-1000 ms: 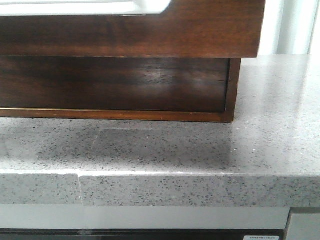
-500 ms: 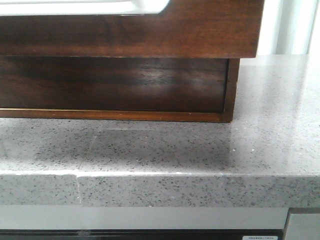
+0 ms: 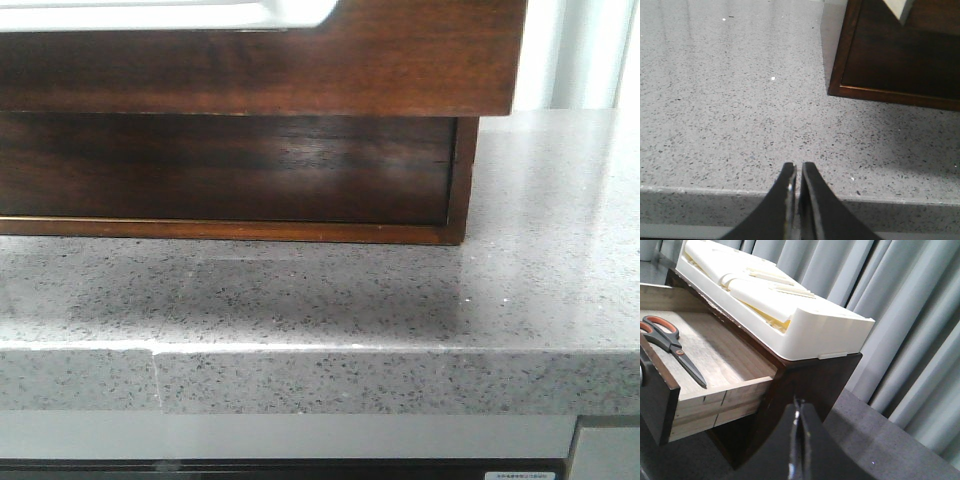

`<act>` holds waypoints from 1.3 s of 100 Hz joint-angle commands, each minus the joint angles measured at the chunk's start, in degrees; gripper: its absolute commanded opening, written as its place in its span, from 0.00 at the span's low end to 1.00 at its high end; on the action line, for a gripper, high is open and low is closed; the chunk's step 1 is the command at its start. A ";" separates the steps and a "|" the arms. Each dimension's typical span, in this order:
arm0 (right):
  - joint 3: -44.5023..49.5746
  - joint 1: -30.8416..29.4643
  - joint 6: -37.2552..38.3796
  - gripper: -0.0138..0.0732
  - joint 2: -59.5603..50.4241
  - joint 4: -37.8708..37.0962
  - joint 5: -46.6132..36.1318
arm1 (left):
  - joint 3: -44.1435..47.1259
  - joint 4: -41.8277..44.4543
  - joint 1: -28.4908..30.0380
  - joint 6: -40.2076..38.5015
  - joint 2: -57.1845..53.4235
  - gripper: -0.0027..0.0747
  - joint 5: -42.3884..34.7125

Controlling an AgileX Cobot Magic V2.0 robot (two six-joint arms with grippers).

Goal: Put scissors in drawer with both arms

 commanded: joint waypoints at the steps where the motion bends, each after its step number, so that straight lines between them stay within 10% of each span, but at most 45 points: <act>1: -0.78 -0.05 -0.04 0.11 0.77 -3.02 -0.16 | 1.16 -0.95 0.07 -0.57 -1.92 0.01 -2.16; 19: 5.78 -7.11 7.41 0.11 1.25 -8.11 -5.25 | 1.16 -0.95 0.07 -0.57 -1.92 0.01 -2.16; 31: 13.65 -18.49 8.22 0.11 1.25 3.19 -17.22 | 1.16 -0.95 0.07 -0.57 -1.92 0.01 -2.16; 43: 26.22 -31.35 5.88 0.11 1.25 18.90 -41.02 | 1.16 -0.95 0.07 -0.57 -1.92 0.01 -2.16; 57: 40.98 -42.83 5.95 0.11 0.42 20.77 -63.26 | 1.16 -0.95 0.07 -0.57 -1.92 0.01 -2.16; 97: 45.66 -51.39 6.13 0.11 -18.01 23.22 -28.22 | 1.16 -0.95 0.07 -0.57 -1.92 0.01 -2.25; 130: 45.66 -51.39 6.13 0.11 -17.55 23.32 -19.58 | 1.16 -0.95 0.07 -0.57 -1.92 0.01 -2.29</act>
